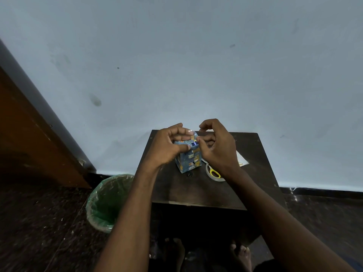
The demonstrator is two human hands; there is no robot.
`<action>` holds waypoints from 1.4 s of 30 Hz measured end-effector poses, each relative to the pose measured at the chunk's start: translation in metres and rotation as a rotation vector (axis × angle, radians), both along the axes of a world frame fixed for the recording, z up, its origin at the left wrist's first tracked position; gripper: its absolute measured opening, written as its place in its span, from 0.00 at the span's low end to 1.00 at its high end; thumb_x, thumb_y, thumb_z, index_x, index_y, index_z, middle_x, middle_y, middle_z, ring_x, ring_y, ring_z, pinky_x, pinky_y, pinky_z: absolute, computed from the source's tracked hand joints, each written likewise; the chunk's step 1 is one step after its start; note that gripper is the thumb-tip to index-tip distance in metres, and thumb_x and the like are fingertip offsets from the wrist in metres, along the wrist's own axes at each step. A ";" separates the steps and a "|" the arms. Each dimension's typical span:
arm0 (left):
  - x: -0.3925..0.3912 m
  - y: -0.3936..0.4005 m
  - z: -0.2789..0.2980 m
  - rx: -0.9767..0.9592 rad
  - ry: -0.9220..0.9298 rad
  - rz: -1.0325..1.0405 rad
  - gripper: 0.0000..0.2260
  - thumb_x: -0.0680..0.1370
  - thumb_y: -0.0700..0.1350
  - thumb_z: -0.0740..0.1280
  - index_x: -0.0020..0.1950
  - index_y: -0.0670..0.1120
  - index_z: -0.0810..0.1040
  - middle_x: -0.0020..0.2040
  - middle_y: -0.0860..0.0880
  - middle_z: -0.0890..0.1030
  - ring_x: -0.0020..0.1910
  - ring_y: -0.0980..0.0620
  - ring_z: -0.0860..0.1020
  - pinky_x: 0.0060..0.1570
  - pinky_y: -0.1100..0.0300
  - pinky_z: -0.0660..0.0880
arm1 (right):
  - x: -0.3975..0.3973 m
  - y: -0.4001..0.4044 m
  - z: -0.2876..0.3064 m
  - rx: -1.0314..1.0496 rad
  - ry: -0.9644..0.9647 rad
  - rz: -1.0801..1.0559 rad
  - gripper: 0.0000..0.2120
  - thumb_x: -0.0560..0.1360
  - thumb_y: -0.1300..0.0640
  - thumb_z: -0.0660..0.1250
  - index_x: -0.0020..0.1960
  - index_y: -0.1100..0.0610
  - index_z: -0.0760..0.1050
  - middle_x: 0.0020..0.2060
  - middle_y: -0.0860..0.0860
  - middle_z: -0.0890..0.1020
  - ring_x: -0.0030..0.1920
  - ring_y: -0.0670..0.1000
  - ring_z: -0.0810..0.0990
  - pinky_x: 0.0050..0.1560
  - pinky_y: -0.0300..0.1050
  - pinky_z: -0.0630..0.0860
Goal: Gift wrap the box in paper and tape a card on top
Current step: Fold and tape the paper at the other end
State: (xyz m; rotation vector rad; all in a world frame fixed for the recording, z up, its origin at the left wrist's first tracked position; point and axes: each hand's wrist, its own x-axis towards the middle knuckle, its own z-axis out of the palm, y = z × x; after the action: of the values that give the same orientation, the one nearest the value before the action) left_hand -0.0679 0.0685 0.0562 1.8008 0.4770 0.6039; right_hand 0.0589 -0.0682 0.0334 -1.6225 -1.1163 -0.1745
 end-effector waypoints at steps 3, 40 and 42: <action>0.001 -0.002 0.001 -0.089 0.003 0.020 0.19 0.72 0.24 0.75 0.49 0.48 0.87 0.43 0.61 0.88 0.54 0.74 0.80 0.49 0.69 0.80 | 0.002 0.002 -0.003 0.018 -0.094 -0.017 0.16 0.74 0.68 0.72 0.57 0.55 0.76 0.55 0.47 0.79 0.45 0.46 0.87 0.39 0.50 0.84; 0.006 -0.002 -0.001 -0.028 0.052 0.150 0.05 0.77 0.40 0.75 0.46 0.47 0.91 0.53 0.50 0.89 0.72 0.60 0.75 0.70 0.56 0.74 | 0.006 0.001 -0.009 0.018 -0.234 0.020 0.06 0.74 0.66 0.75 0.48 0.57 0.85 0.46 0.50 0.84 0.48 0.49 0.83 0.47 0.51 0.80; 0.007 -0.002 -0.003 -0.010 0.049 0.184 0.05 0.77 0.40 0.76 0.45 0.47 0.91 0.51 0.52 0.90 0.71 0.60 0.77 0.69 0.56 0.75 | 0.006 0.002 -0.009 0.011 -0.240 0.017 0.06 0.73 0.67 0.75 0.47 0.57 0.85 0.46 0.50 0.84 0.48 0.50 0.83 0.47 0.52 0.80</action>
State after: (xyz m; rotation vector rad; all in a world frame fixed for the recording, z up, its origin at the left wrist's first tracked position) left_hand -0.0610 0.0661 0.0533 1.7771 0.6832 0.6833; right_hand 0.0648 -0.0665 0.0240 -1.6117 -1.3085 -0.3710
